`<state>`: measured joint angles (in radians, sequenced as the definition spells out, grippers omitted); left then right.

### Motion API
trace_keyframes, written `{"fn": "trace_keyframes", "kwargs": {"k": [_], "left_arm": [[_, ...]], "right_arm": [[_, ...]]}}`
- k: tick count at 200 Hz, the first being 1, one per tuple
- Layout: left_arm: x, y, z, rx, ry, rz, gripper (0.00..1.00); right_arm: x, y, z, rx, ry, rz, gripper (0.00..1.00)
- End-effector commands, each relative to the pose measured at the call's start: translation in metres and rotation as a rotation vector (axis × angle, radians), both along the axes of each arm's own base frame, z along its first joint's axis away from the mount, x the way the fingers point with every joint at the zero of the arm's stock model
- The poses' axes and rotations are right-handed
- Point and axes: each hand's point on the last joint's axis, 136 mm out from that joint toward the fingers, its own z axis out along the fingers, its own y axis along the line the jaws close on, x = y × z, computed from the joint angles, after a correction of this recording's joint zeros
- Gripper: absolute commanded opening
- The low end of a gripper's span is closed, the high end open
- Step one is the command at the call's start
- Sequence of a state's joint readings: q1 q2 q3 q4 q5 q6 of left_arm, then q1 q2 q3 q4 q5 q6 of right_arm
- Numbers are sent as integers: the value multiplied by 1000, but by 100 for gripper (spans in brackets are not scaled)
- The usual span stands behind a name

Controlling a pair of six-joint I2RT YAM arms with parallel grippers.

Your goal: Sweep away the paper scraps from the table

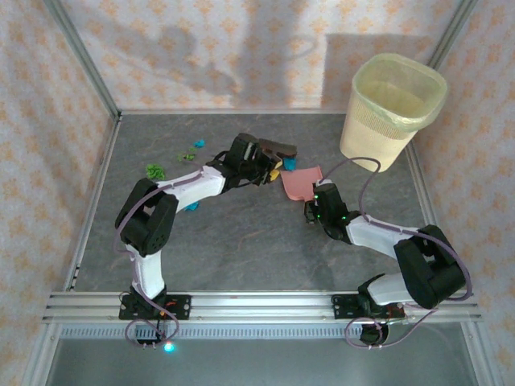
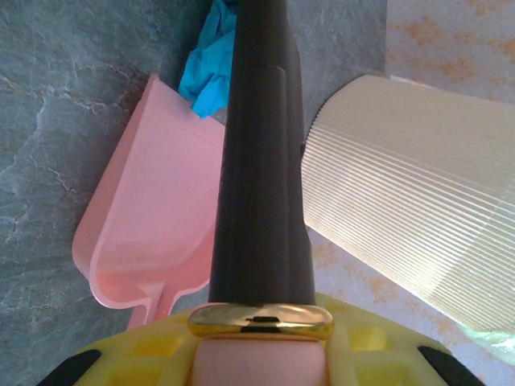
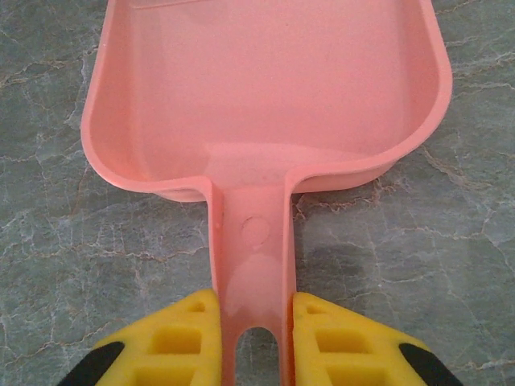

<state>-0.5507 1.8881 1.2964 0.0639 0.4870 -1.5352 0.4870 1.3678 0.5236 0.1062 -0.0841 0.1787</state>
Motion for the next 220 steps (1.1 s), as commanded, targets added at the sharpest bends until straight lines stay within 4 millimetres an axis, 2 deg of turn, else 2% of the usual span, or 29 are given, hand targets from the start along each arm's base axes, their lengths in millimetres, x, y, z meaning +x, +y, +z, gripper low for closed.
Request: {"fn": "trace_keyframes", "kwargs": {"k": [1,37,65,100,138,188,203,220], "left_arm": [[-16,-15,9,-7,-28,-63,0],[-48,-32,2,6,-16,-118,0],[-60,-35,1,7,-16,-136,0],[-67,-30,15,-4,-40,-134,0],[-73,-29,39,-43,-82,-137,0],[-58,4,63,3,-136,-77,0],[-51,13,67,11,-144,-60,0],[-43,25,63,48,-135,-42,0]], "right_arm": [[4,-3,2,-18,-7,-8,4],[4,-3,0,-18,-5,-9,4],[4,-4,1,-18,-7,-14,4],[3,-6,2,-15,-15,-20,4],[3,-3,4,1,-22,-9,4],[-1,-1,5,3,-13,11,4],[-2,-3,6,-5,-11,6,5],[-4,-3,6,-11,4,9,5]]}}
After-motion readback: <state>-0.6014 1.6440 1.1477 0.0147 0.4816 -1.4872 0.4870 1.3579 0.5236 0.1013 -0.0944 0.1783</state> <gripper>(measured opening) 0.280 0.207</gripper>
